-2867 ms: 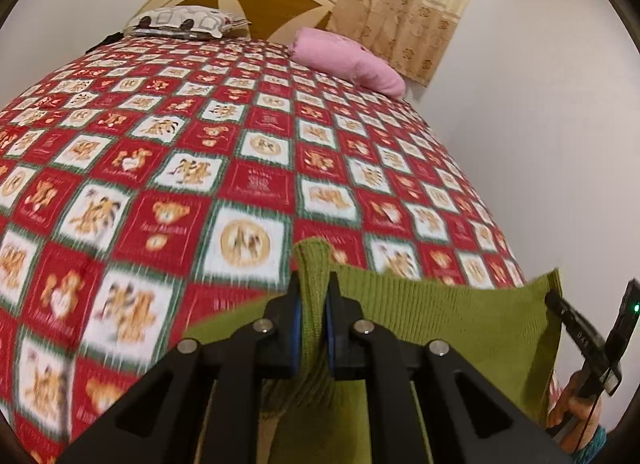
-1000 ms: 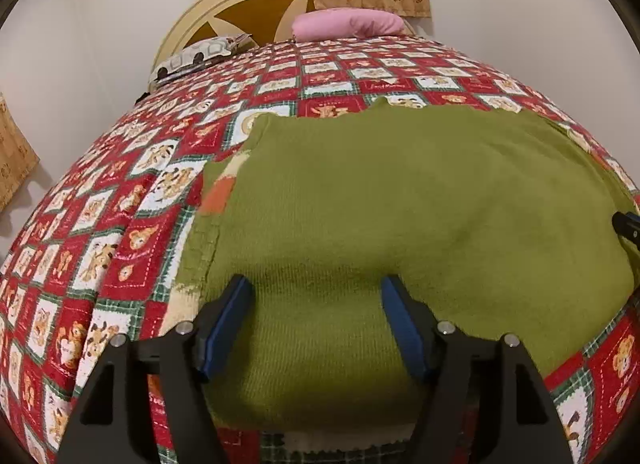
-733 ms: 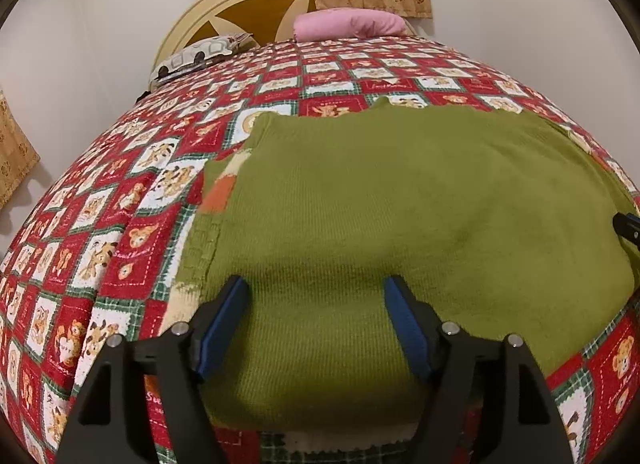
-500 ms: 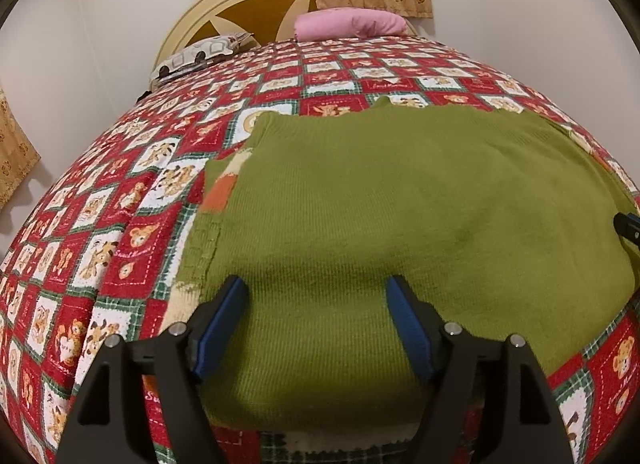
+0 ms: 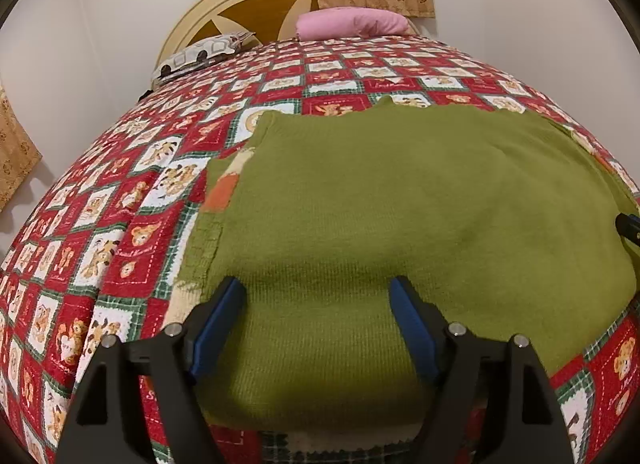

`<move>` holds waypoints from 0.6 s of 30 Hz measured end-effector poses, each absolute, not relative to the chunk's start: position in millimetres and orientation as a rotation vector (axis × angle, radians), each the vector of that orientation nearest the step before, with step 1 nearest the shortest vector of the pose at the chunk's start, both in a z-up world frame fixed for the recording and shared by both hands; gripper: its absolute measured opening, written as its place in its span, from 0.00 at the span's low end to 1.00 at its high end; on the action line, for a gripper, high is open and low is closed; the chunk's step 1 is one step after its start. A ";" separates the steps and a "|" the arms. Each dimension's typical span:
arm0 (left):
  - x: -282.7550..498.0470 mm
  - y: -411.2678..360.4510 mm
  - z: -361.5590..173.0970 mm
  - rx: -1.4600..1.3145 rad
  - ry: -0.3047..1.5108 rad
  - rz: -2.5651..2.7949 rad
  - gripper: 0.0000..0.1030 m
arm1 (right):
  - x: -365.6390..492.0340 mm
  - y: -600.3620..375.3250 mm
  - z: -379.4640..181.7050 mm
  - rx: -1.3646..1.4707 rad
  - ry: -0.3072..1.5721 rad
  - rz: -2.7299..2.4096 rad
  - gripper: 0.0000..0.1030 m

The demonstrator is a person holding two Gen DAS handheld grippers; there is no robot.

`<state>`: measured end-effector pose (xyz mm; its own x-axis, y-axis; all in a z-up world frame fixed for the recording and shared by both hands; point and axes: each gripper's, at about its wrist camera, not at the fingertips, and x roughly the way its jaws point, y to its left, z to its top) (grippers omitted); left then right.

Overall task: Fold small clothes
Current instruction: 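Release the hem with both grippers and hold above the folded sweater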

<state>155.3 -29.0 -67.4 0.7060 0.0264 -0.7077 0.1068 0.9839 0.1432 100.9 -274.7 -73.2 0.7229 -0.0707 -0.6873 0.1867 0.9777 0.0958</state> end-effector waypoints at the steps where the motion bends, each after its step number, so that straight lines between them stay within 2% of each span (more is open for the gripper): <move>1: 155.3 -28.9 -67.5 0.178 0.787 -0.045 0.78 | 100.9 -274.6 -73.0 0.163 0.750 -0.142 0.33; 18: 155.1 -28.2 -67.3 0.174 0.788 -0.048 0.78 | 100.7 -274.1 -72.2 0.153 0.752 -0.148 0.33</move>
<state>155.1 -28.2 -67.3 0.7049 0.0224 -0.7089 0.1076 0.9846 0.1381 100.7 -274.1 -72.2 0.7208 -0.0792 -0.6886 0.1884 0.9784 0.0847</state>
